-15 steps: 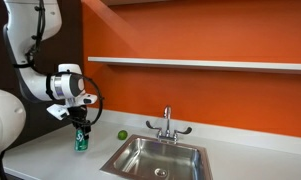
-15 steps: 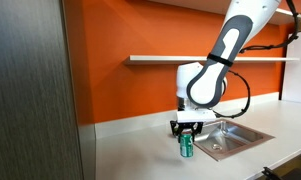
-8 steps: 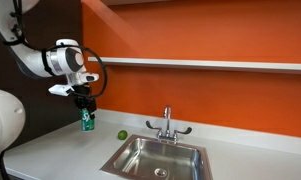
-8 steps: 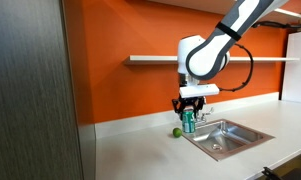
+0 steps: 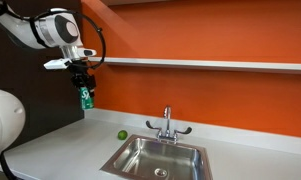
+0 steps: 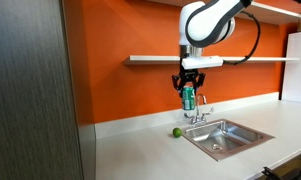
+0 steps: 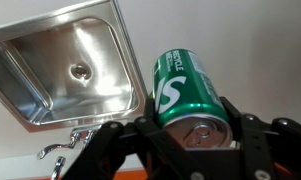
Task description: Pick up the can drink bottle and put it on the shelf
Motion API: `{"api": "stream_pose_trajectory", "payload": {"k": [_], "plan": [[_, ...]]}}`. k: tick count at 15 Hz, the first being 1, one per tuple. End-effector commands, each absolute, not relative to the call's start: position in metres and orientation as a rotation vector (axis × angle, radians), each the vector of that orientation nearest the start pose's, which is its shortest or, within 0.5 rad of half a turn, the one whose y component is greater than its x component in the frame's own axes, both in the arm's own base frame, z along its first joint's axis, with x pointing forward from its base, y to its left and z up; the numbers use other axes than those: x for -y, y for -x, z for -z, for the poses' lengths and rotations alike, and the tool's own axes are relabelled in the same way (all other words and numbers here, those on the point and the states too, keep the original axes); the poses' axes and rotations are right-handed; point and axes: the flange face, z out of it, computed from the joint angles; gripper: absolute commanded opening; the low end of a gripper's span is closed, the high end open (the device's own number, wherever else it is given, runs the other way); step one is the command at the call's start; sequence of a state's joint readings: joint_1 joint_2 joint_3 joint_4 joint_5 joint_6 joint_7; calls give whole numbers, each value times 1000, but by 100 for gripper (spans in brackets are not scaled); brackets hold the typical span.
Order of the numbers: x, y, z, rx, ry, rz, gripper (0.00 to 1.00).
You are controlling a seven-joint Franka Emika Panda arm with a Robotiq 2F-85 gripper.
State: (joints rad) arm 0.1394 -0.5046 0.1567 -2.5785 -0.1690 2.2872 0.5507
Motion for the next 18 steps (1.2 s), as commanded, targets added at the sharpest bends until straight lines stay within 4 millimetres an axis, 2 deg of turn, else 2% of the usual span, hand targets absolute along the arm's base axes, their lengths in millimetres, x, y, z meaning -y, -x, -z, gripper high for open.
{"api": "stream_pose_trajectory", "payload": {"k": [1, 7, 18], "plan": [[-122, -378, -505, -221, 3221, 526, 38], [-132, -374, -579, -186, 3188, 721, 38], [-151, -402, -682, -71, 3124, 1059, 38]]}}
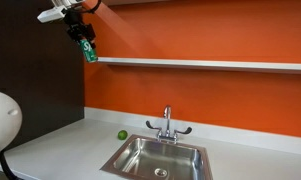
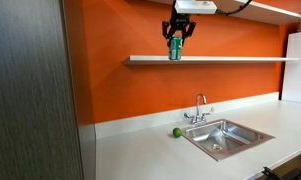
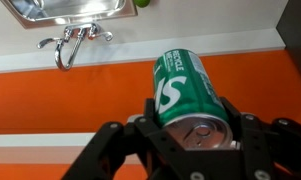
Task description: Pick up the can drink bottle and put it on the shelf
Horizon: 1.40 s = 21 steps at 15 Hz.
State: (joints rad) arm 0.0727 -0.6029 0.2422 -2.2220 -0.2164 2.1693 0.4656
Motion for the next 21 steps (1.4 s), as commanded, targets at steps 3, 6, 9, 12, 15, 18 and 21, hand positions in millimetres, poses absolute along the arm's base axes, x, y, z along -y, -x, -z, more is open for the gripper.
{"api": "stream_pose_trajectory", "payload": {"k": [3, 6, 9, 12, 15, 18, 21], "plan": [[-156, -416, -704, -53, 3115, 1115, 38], [-156, -436, -721, -45, 3106, 1145, 38], [-153, -460, -733, -43, 3107, 1146, 38], [-149, -488, -739, -53, 3127, 1113, 38], [-145, -514, -739, -62, 3140, 1075, 38], [-138, -538, -735, -70, 3145, 1028, 38], [-130, -559, -731, -94, 3153, 986, 38]]}}
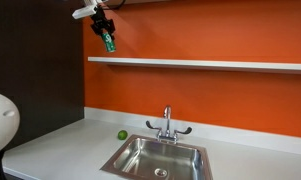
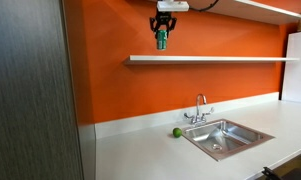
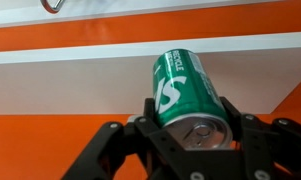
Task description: Pick up the can drink bottle and put it on the shelf
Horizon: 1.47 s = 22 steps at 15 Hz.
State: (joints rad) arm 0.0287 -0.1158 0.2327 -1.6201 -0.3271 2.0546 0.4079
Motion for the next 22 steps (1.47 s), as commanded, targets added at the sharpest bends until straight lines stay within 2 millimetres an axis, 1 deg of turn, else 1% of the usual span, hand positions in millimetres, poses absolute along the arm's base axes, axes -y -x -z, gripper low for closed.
{"api": "stream_pose_trajectory", "payload": {"k": [1, 7, 12, 20, 21, 22], "plan": [[-126, -566, -729, -109, 3158, 969, 38], [-114, -597, -721, -155, 3172, 904, 38], [-113, -614, -717, -171, 3174, 874, 38], [-111, -629, -715, -205, 3177, 807, 38], [-117, -629, -719, -213, 3182, 799, 38], [-117, -629, -718, -218, 3185, 788, 38]]}}
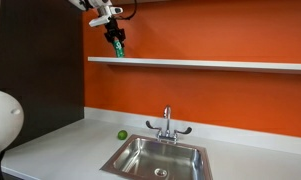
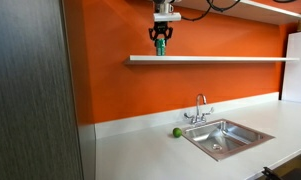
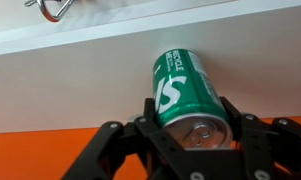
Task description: Pick up the can drink bottle and put it on the shelf
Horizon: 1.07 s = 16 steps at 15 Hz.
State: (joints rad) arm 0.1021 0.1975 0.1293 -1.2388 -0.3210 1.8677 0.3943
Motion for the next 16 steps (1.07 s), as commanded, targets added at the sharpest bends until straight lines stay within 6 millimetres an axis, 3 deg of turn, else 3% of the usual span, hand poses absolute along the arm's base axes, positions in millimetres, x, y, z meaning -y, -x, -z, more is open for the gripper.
{"api": "stream_pose_trajectory", "payload": {"k": [1, 10, 16], "plan": [[-118, -630, -720, -218, 3185, 778, 38], [-124, -637, -722, -251, 3195, 695, 38], [-113, -650, -712, -278, 3198, 675, 38]]}}
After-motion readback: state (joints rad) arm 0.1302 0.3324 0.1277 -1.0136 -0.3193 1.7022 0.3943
